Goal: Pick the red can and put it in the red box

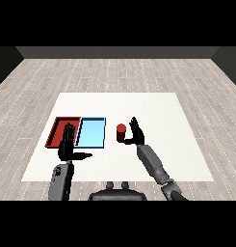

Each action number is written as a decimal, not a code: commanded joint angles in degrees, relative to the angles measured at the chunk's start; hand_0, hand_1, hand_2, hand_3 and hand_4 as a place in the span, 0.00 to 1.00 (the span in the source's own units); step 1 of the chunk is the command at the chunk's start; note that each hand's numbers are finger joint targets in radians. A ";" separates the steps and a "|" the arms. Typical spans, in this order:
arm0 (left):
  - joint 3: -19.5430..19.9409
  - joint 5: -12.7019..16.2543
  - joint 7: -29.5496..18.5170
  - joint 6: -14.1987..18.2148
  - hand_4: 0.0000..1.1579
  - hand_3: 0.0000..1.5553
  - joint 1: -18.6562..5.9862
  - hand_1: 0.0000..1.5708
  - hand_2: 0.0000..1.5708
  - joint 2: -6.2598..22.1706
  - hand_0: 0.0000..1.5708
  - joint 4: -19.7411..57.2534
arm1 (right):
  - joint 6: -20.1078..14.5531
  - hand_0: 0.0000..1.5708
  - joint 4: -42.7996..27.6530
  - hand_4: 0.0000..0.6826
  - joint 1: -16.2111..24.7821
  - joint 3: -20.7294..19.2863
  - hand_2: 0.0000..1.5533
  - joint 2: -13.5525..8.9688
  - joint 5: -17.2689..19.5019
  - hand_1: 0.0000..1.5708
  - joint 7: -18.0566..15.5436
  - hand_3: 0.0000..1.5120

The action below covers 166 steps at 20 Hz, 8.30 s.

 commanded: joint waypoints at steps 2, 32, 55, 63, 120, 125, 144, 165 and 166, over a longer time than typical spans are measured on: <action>-0.39 -1.38 -5.38 0.14 0.00 0.00 -2.22 0.00 0.00 -1.16 0.00 5.52 | 0.21 0.00 5.47 0.00 -3.42 1.76 0.00 0.07 -3.10 0.00 -3.05 0.00; -0.33 1.51 1.38 0.36 0.00 0.00 -0.72 0.00 0.00 -0.98 0.00 -1.98 | -3.91 0.00 17.20 0.00 -12.77 15.22 0.00 0.07 -20.09 0.00 -6.50 0.00; 0.75 1.79 -1.62 -0.58 0.00 0.00 1.06 0.00 0.00 0.44 0.00 -1.18 | -15.84 0.97 24.50 0.84 -18.52 24.62 0.95 0.07 -26.55 0.97 -3.07 0.95; -0.55 0.97 -2.29 -0.59 0.00 0.00 0.57 0.00 0.00 -0.76 0.00 1.10 | -16.69 0.97 24.54 0.81 -19.18 26.20 0.95 0.07 -24.31 0.97 -0.18 0.94; -25.81 -2.81 13.44 16.64 0.00 0.00 -9.65 0.00 0.00 -1.88 0.00 6.94 | -27.30 0.92 -38.42 0.95 1.83 15.77 0.93 -7.61 8.46 0.92 9.99 0.92; -24.04 -0.84 11.30 15.07 0.00 0.00 -13.20 0.00 0.00 -1.88 0.00 12.86 | -23.37 0.93 -39.32 0.96 6.52 13.48 0.93 -5.01 11.54 0.93 8.13 0.92; -30.04 8.97 8.48 19.76 0.00 0.00 -19.53 0.00 0.00 -1.87 0.00 20.15 | -26.58 0.96 -42.48 0.97 5.71 18.10 0.94 0.05 14.43 0.96 11.73 0.94; -33.94 13.70 8.42 35.08 0.96 0.95 -21.98 1.00 1.00 -1.86 1.00 22.25 | -31.46 0.96 -36.92 0.96 1.16 25.03 0.93 0.05 9.15 0.96 7.60 0.92; -33.63 15.97 8.66 36.08 0.96 0.95 -24.34 1.00 1.00 -1.84 1.00 24.13 | -29.74 0.95 -40.61 0.95 2.59 23.05 0.93 0.04 10.87 0.95 10.49 0.92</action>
